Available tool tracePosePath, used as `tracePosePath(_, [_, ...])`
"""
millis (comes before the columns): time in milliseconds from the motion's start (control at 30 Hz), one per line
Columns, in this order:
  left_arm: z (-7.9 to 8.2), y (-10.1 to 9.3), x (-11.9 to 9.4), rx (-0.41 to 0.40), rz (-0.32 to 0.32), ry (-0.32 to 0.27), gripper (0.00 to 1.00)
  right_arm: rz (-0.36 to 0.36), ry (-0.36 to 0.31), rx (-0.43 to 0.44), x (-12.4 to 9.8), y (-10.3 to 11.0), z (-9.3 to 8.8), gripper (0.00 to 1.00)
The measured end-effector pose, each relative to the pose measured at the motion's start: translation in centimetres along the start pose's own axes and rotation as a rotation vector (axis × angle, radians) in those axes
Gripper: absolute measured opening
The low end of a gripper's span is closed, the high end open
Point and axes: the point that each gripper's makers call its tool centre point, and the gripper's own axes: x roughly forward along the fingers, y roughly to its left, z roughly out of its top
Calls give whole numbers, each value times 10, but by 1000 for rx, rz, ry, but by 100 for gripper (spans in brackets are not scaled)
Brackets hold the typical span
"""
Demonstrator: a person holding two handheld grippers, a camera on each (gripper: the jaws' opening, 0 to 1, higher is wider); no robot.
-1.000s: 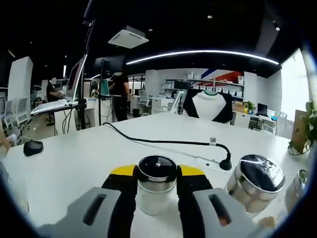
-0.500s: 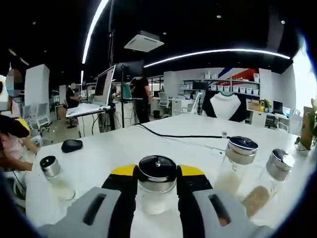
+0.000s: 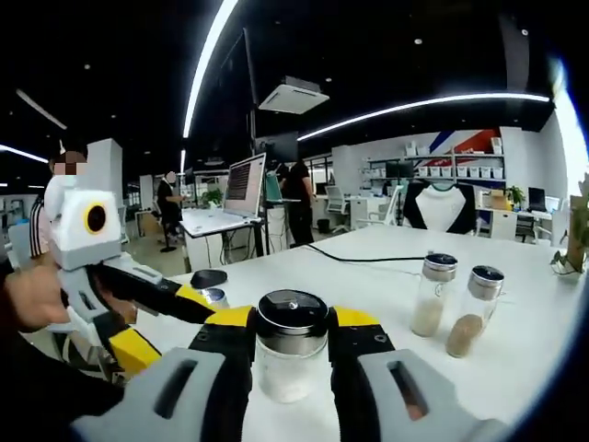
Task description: Rotate the seasoning bottle until the label or dispensing opening points toward the visible target arrow and the bottle remains upright within the marked orientation range
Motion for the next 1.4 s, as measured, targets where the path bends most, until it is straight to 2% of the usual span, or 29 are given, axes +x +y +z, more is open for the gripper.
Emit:
tracePosePath(167, [-5,-12,6,4,-35,15,48,0,7,-2,-13,8,-2,27])
tracePosePath(367, [-6,-30,9,50,-112,27,47,63,-6,13,-29,34,4,27])
tracePosePath(500, [-2,-41,6,68,-152,8,45,120,-28,50,-38,52,12,27])
tracePosePath(600, [1,-50,4,78,-193,-11,40,144,-41,60,-43,62,15,27])
tracePosePath(700, [3,-52,3,69,-196,-16,37,148,-55,70,-44,60,17,27])
tracePosePath(833, [8,-53,2,76,-183,-24,37,141,-81,81,-46,62,22,28])
tracePosePath(1067, [21,-50,1,80,-116,-55,36,104,-123,58,-47,63,34,28])
tracePosePath(1167, [24,-44,2,60,-48,-69,36,46,-128,45,-46,60,36,28])
tracePosePath(1300, [29,-44,4,80,19,-75,36,-54,-114,-49,-45,56,41,29])
tracePosePath(1400, [34,-42,5,87,49,-89,36,-72,-129,-44,-44,57,46,30])
